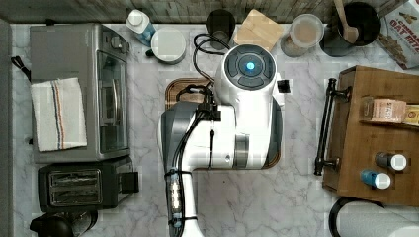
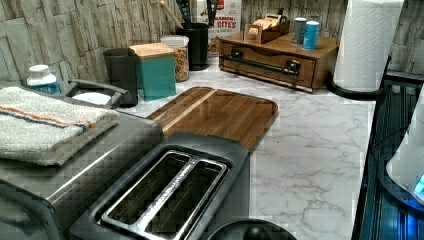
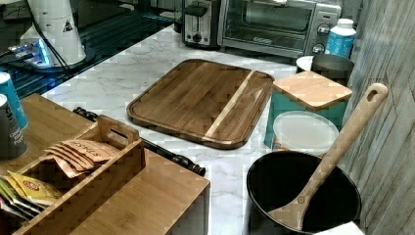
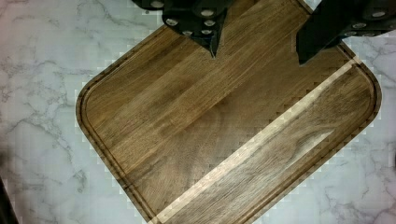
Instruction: Open the drawer.
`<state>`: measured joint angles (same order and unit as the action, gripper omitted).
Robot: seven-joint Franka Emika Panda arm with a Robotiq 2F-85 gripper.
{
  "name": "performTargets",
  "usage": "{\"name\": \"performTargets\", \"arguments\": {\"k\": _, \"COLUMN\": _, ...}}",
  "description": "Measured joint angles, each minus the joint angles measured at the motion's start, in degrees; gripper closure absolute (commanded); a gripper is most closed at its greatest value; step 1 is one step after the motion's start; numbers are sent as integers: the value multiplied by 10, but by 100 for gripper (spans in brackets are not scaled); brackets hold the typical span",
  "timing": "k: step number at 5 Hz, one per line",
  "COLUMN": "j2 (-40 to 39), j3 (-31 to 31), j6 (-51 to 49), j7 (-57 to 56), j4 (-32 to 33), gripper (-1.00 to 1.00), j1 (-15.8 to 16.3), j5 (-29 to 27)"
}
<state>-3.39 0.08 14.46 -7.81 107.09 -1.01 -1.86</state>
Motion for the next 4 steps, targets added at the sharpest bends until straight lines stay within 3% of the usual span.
{"name": "performTargets", "arguments": {"k": 3, "j2": -12, "j3": -1, "j6": 4, "j7": 0, "j4": 3, "gripper": -100, "j1": 0, "j5": -1}}
{"name": "performTargets", "arguments": {"k": 4, "j2": -23, "j3": 8, "j6": 6, "j7": -8, "j4": 3, "gripper": -100, "j1": -15, "j5": 4}}
